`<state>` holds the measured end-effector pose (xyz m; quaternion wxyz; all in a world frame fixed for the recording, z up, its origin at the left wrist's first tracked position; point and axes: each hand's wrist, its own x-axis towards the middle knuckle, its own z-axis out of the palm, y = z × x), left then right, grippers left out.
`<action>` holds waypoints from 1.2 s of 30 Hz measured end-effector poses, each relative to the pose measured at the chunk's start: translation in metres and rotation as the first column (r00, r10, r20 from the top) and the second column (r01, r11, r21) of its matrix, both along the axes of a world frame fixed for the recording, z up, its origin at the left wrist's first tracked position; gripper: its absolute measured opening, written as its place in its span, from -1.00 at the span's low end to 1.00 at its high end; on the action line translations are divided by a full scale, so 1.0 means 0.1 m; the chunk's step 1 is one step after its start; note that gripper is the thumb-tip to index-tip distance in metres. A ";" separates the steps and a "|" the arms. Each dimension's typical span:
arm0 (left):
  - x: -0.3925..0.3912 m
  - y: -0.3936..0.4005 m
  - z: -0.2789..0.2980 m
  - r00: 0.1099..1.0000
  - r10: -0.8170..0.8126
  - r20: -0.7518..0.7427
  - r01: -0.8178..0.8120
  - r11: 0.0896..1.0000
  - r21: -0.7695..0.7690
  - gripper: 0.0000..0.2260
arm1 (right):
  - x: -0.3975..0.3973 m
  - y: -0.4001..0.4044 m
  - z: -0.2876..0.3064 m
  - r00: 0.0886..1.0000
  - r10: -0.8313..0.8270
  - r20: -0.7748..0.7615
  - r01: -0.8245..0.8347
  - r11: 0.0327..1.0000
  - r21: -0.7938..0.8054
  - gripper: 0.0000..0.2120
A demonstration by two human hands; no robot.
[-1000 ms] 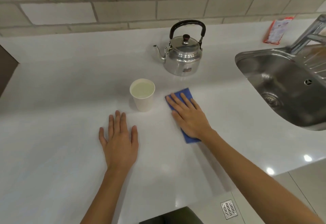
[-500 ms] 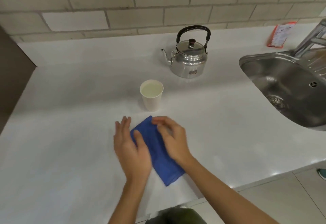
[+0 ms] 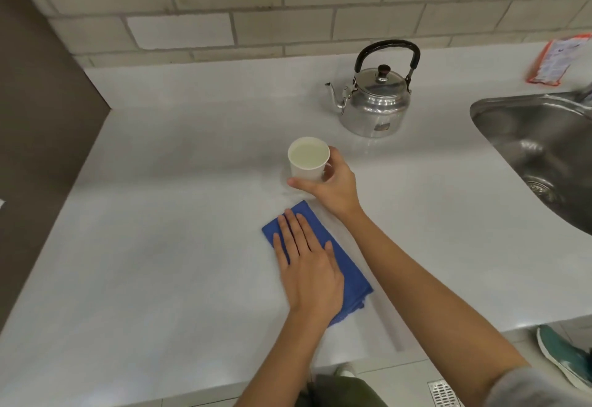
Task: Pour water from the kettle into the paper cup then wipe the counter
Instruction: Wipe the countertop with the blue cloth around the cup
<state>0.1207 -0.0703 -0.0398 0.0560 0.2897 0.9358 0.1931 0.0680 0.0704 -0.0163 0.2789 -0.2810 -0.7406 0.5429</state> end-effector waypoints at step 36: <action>-1.67 0.90 -0.05 0.992 -0.118 -0.053 0.116 0.992 -0.042 -0.50 | 0.87 0.69 -0.14 0.971 -0.227 -0.071 0.231 0.971 0.055 -0.39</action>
